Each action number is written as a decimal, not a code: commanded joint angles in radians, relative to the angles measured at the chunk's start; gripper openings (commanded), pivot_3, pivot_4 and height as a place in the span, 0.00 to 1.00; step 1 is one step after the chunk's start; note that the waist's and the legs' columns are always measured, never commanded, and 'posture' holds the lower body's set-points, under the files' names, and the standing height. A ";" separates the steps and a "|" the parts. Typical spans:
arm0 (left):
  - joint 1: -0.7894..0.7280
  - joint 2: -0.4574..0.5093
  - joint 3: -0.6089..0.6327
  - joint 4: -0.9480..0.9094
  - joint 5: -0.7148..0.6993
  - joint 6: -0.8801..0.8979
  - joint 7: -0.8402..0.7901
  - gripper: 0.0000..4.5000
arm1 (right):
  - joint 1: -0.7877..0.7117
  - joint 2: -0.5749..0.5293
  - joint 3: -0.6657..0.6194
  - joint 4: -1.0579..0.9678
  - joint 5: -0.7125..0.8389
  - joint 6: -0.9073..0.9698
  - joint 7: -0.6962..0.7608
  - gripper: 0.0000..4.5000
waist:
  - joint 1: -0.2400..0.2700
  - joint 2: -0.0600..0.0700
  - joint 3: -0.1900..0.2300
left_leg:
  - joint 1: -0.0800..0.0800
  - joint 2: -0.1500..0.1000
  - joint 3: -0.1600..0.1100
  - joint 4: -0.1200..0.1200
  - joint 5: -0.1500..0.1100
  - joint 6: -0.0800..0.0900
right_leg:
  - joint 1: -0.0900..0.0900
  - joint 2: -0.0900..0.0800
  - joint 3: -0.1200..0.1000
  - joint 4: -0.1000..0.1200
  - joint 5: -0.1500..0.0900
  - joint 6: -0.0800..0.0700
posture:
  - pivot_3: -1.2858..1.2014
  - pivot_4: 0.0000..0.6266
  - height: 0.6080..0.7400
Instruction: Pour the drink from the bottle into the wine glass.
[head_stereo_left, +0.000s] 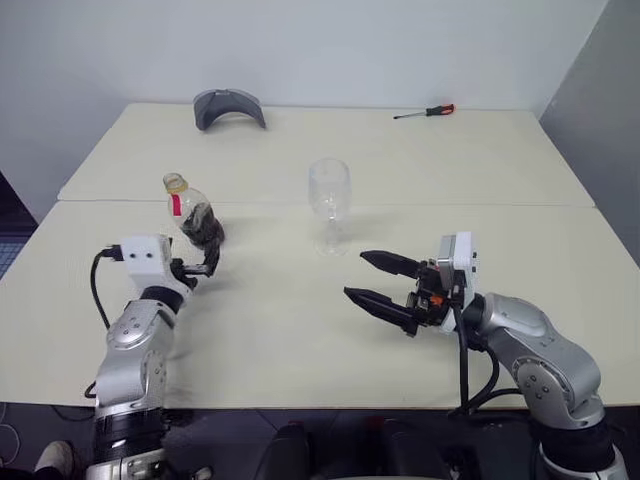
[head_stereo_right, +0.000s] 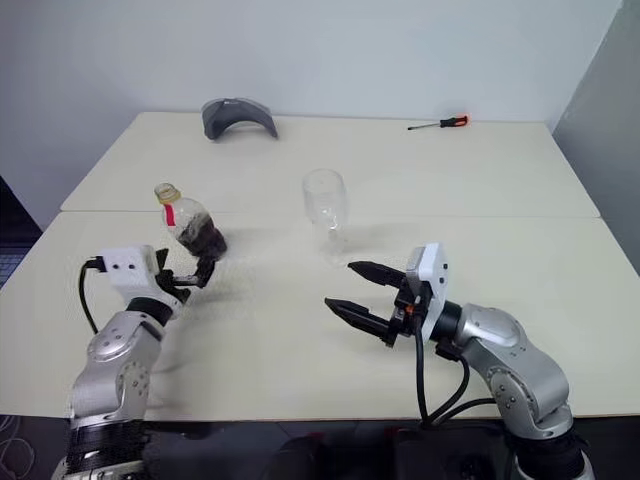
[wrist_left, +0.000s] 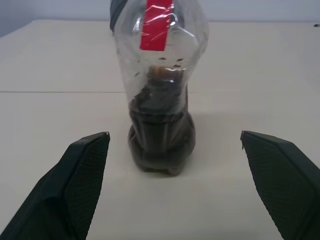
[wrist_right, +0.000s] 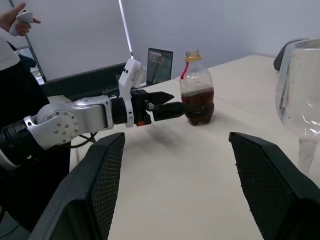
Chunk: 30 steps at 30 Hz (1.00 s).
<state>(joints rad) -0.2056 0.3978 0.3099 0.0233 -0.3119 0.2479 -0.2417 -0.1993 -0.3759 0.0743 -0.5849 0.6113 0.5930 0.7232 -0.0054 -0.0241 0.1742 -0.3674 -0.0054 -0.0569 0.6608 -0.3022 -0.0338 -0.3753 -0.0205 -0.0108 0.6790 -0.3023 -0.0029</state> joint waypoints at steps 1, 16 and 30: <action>-0.031 0.022 0.006 0.018 0.020 -0.051 -0.019 1.00 | -0.012 0.007 0.000 -0.018 0.011 -0.025 -0.015 0.79 | 0.000 0.000 0.000 | 0.000 0.000 0.000 0.000 0.000 0.000 | 0.000 0.000 0.000 0.000 0.000 0.000 | 0.52 0.24 1.00; -0.229 0.073 -0.005 0.293 0.064 -0.140 -0.071 1.00 | -0.003 0.015 0.020 -0.044 0.024 -0.024 -0.068 0.79 | 0.002 -0.002 0.001 | 0.000 0.000 0.000 0.001 0.000 0.000 | 0.000 0.000 -0.001 0.000 0.000 0.000 | 0.52 0.24 1.00; -0.399 0.037 -0.052 0.576 0.112 -0.293 -0.083 0.80 | 0.007 0.010 0.021 -0.052 0.031 -0.023 -0.094 0.79 | 0.002 -0.002 0.001 | -0.013 0.000 0.000 0.003 0.003 -0.005 | -0.013 0.000 -0.001 0.003 0.001 0.000 | 0.52 0.24 1.00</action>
<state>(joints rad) -0.5855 0.4277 0.2512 0.6013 -0.2026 -0.0157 -0.3207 -0.1930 -0.3703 0.0997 -0.5881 0.6213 0.5851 0.6314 -0.0038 -0.0264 0.1753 -0.3807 -0.0056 -0.0573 0.6642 -0.2994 -0.0385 -0.3884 -0.0208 -0.0120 0.6817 -0.3016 -0.0028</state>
